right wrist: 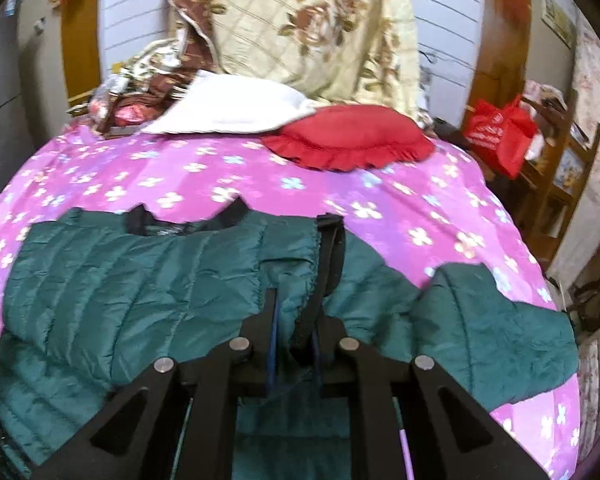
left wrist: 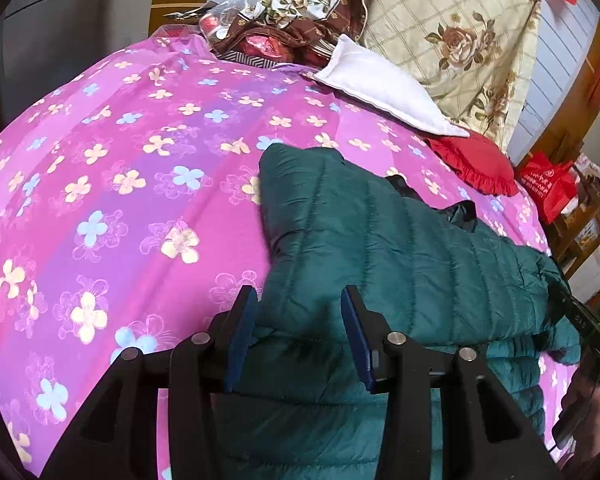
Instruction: Fold large clothes
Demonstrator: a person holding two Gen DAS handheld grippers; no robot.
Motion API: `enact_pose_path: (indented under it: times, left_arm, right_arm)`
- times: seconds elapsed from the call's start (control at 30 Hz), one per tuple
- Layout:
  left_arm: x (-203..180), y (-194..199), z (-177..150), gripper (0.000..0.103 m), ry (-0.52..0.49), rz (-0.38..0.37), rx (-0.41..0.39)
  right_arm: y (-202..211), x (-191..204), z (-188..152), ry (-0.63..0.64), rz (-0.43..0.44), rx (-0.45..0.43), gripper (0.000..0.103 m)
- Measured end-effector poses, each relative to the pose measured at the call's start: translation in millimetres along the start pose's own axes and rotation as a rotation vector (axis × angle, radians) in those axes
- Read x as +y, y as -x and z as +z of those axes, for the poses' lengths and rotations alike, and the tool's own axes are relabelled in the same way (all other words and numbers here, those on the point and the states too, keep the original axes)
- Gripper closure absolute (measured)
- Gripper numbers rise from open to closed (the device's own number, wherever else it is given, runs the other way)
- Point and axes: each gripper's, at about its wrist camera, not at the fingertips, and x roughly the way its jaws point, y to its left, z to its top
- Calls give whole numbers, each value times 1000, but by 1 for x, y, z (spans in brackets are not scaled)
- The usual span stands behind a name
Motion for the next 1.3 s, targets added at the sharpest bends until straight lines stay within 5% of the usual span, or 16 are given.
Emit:
enact_pose_path:
  times: [0.2,0.33,0.43,0.57,0.83,1.07,1.3]
  left_arm:
    - [-1,-7,0,77,13,21,6]
    - [-5,-8,6,77,-3,51,-23]
    - [-13,-12,14,77,-27,80,-48]
    - [-26,-29,29,77,-49,135,-68]
    - [-39,-75,39,77,-59,203,-37]
    - [-36,-91,31,69,-44,202,-49]
    - [-37,-95,29,67,-56,212,-51]
  right_arm:
    - [-45,-18,-24,-36,-82,98,91]
    - [-57,-20,-39,-59,-61,149,90]
    - [-43,-21,-36,-89,-32,161,72]
    - [-15,-9,-21,-98,71,95,49]
    - [-40,69,-1,4,328,123,48]
    - [-90,109,-6,133,220,137,47]
    - [-100,111,5,145,209,129,46]
